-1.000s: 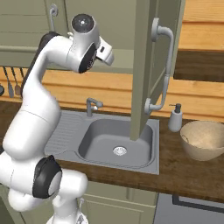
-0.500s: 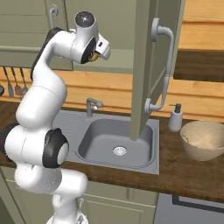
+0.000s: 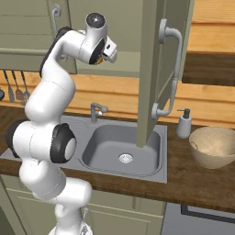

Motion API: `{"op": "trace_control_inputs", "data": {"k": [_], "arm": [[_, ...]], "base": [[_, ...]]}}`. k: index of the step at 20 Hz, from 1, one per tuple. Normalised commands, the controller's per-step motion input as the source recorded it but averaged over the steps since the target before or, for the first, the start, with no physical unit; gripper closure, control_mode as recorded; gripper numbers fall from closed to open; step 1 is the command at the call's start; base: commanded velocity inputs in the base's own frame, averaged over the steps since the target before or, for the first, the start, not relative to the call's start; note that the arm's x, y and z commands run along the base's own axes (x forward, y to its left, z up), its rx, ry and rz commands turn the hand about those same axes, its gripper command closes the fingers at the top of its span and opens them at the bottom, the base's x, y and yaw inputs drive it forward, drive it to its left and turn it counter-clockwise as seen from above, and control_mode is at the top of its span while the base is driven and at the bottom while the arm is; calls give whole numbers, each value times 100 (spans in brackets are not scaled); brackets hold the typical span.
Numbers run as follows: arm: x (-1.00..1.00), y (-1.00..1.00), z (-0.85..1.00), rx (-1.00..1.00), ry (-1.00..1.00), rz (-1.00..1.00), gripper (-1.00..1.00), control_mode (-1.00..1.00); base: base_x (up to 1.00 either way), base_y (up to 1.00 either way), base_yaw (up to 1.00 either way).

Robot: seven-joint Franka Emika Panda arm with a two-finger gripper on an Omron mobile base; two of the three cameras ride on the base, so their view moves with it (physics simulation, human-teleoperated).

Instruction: Open the cabinet, pick up the bread from the cabinet and place it in the basket. Then move the basket to the dining counter.

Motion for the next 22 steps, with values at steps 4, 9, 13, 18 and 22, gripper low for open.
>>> {"op": "trace_control_inputs", "data": {"k": [4,9,13,18,22], "arm": [[27,1,-29,6,10,3,-100,-100],[25,5,-21,0,5,1,-100,-100],[-10,8,-16,0,2,2,-100,-100],[0,18,-46,0,4,0,-100,-100],[0,11,-47,0,0,0,100,-100]], "base": [[0,0,0],[0,0,0],[0,0,0],[0,0,0],[0,0,0]]}}
